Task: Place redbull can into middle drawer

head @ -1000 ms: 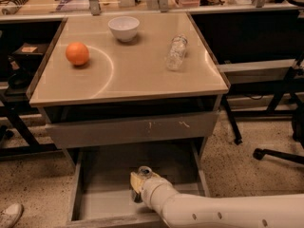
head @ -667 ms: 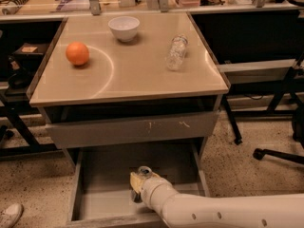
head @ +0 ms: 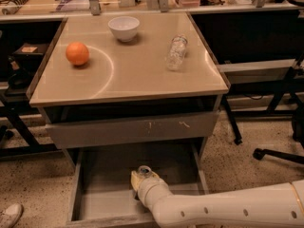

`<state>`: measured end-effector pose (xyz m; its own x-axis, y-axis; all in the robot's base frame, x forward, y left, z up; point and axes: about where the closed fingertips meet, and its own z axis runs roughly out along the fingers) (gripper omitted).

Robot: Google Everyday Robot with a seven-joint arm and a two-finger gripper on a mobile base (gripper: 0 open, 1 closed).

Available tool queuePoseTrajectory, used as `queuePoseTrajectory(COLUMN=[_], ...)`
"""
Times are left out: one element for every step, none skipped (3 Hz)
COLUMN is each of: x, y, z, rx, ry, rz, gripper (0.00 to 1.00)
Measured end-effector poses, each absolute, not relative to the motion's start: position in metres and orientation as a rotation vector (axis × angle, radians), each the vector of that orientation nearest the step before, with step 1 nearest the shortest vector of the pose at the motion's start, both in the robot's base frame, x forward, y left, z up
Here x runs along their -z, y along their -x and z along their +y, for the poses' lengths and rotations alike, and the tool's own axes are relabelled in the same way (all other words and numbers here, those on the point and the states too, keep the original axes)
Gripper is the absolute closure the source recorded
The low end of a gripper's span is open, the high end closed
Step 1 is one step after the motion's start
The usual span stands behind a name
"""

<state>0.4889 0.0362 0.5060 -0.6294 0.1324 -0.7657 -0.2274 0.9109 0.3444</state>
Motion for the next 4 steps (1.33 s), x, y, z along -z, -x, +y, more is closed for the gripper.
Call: queuePoseTrajectory(x=[-0.499, -0.489, -0.477, -0.468], y=[-0.5, -0.506, -0.513, -0.522], z=[0.033, 0.032, 0.034, 0.034], rx=[-0.468, -0.419, -0.366, -0.332], ry=[0.068, 0.077, 0.077, 0.05], rz=[2.191, 2.197, 2.172, 2.125], gripper=[1.0, 1.0, 1.0, 1.0])
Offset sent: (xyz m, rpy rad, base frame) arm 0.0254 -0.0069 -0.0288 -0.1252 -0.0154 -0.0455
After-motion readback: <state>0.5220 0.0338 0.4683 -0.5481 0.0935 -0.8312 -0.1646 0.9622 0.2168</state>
